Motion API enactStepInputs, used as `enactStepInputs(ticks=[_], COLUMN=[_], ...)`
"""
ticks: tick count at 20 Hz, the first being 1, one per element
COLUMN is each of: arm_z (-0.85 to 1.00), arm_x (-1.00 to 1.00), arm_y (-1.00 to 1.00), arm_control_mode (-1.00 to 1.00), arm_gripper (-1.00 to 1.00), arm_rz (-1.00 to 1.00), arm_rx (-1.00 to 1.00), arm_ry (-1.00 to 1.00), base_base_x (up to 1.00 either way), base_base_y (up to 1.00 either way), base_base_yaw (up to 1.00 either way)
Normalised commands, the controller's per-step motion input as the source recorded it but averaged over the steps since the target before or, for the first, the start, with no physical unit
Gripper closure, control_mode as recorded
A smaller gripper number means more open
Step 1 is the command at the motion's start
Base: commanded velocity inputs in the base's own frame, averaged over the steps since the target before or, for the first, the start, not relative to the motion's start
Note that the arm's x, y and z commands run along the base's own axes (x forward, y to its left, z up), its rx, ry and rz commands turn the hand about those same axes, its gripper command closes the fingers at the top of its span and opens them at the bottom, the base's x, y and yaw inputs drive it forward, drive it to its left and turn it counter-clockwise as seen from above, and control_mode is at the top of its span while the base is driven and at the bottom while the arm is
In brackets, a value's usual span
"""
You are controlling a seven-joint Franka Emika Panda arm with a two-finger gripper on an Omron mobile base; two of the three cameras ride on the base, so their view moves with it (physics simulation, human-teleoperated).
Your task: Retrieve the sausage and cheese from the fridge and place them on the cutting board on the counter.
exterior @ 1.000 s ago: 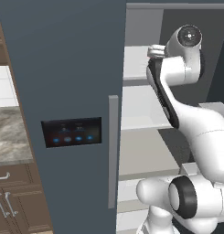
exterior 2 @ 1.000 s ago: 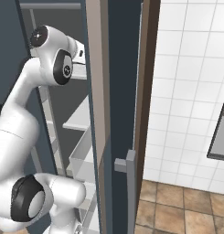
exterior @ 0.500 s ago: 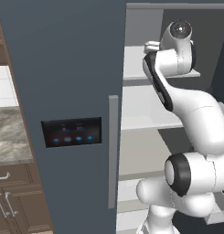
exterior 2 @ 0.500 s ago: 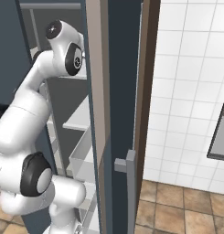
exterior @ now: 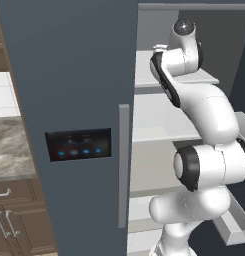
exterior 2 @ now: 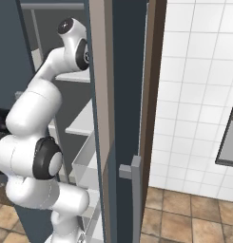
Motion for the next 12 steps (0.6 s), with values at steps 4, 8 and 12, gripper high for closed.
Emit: enactStepInputs(ticks=[4,8,12], arm_z=[-0.18,-0.22,-0.16], arm_x=[0.51,0.48,0.49], arm_y=[-0.04,-0.03,-0.07], arm_control_mode=[-1.0,-1.0,-1.0], arm_gripper=[-1.0,-1.0,-1.0], arm_rz=[-0.04,-0.04,-0.03], arm_rx=[0.01,0.03,0.04], arm_ry=[0.08,0.07,0.03], base_base_x=[0.0,0.0,0.0], base_base_y=[0.0,0.0,0.0], base_base_yaw=[0.0,0.0,0.0])
